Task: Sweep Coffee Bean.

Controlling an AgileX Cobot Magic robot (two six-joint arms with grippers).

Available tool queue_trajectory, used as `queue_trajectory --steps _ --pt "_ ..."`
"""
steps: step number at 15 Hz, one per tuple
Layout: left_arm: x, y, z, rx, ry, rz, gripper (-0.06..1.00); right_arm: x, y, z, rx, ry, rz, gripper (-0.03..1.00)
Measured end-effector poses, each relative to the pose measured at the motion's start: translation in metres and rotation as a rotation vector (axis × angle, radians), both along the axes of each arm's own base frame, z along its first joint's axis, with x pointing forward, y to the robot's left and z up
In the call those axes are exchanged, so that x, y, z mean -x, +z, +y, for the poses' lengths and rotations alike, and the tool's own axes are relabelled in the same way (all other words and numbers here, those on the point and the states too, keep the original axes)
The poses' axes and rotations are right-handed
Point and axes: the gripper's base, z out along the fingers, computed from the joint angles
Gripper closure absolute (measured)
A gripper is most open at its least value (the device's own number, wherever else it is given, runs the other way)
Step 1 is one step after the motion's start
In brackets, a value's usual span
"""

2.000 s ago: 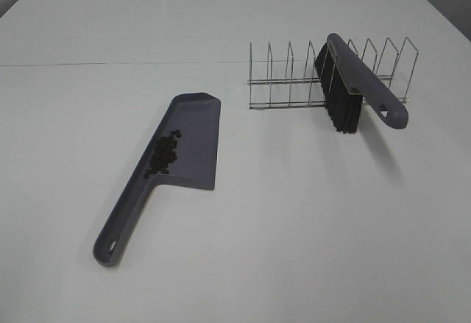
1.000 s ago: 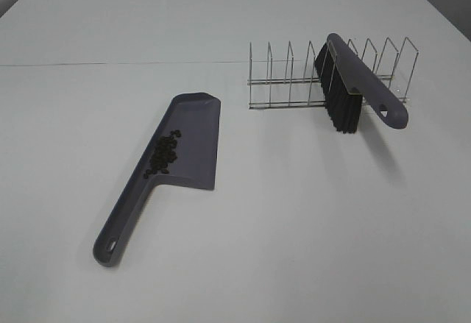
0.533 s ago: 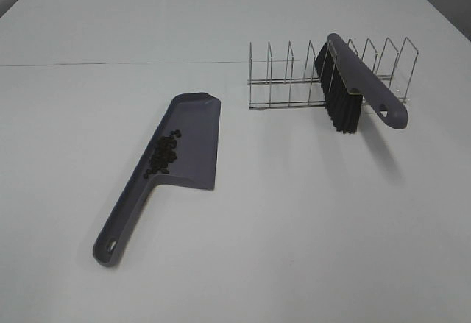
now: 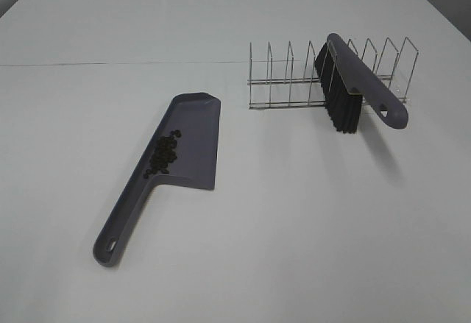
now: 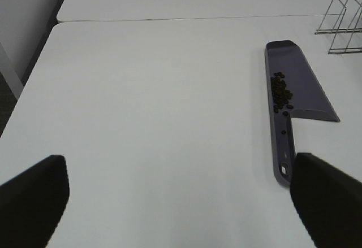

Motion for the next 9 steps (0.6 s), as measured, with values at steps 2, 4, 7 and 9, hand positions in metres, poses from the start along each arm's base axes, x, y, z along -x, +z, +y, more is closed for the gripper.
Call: queue_trajectory --steps 2,4,7,9 --pt "0.0000 0.0000 0.0000 0.000 0.000 0.000 -0.05 0.0000 0.0000 -0.0002 0.002 -0.002 0.000 -0.02" --pt "0.0000 0.0000 0.0000 0.000 0.000 0.000 -0.05 0.0000 0.0000 -0.0003 0.003 -0.003 0.000 -0.02" --pt "0.0000 0.0000 0.0000 0.000 0.000 0.000 -0.05 0.0000 0.0000 -0.0003 0.003 -0.003 0.000 -0.02" --pt "0.0000 0.0000 0.0000 0.000 0.000 0.000 -0.05 0.0000 0.0000 -0.0003 0.003 -0.003 0.000 -0.02"
